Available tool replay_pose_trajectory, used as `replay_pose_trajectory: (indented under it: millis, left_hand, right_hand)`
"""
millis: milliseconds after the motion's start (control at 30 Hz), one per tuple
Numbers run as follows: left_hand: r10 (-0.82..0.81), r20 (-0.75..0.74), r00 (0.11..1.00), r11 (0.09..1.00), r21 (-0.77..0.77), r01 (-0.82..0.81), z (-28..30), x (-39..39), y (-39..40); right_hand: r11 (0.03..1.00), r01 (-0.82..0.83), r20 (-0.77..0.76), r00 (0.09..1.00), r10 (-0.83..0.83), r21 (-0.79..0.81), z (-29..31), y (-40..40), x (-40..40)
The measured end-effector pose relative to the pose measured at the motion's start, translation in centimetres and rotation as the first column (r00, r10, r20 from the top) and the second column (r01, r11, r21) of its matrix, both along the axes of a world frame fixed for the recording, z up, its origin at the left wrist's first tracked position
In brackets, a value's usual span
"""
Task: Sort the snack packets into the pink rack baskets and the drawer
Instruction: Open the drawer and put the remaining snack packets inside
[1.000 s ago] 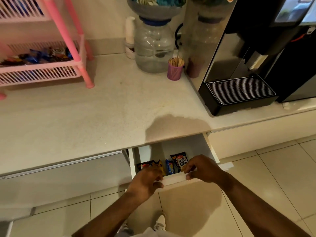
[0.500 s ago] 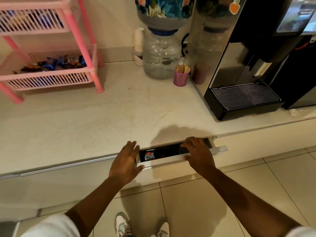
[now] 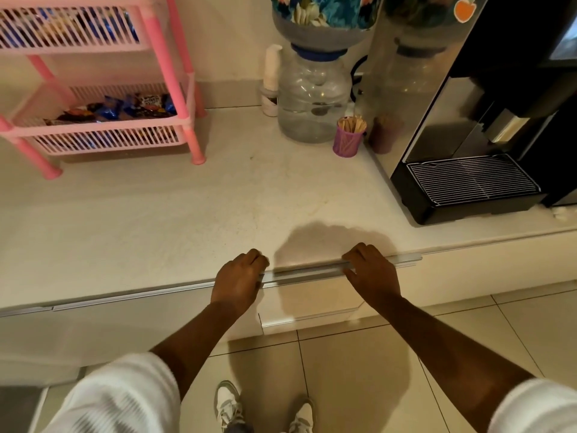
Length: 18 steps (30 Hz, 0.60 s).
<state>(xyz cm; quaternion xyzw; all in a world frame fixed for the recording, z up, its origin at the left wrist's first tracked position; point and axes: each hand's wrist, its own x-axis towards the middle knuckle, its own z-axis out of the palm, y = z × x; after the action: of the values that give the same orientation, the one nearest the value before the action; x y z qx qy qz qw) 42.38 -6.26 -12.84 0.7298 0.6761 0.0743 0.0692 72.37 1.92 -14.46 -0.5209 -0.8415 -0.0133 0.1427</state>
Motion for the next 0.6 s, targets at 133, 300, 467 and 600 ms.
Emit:
replay_pose_trajectory:
  millis: [133, 300, 467, 600]
  left_hand:
    - [-0.001, -0.032, 0.999, 1.000, 0.022, 0.002, 0.1, -0.3, 0.0]
    - [0.009, -0.065, 0.998, 0.999, 0.039, -0.007, 0.1, 0.1, 0.2]
    - [0.017, -0.097, 0.995, 0.999, 0.051, -0.012, 0.2, 0.5, 0.5]
    - [0.003, -0.143, 0.990, 0.996, 0.088, 0.009, -0.1, 0.5, 0.5]
  right_hand:
    - [1.000, -0.001, 0.053, 0.999, -0.001, 0.028, -0.4, 0.5, -0.6]
    - [0.996, 0.007, 0.136, 0.991, -0.020, 0.093, -1.0, 0.7, -1.1]
    - [0.986, -0.020, 0.206, 0.979, -0.015, 0.166, -1.5, 1.0, -1.5]
    - [0.980, -0.055, 0.252, 0.968, 0.005, 0.191, -1.7, 1.3, -1.6]
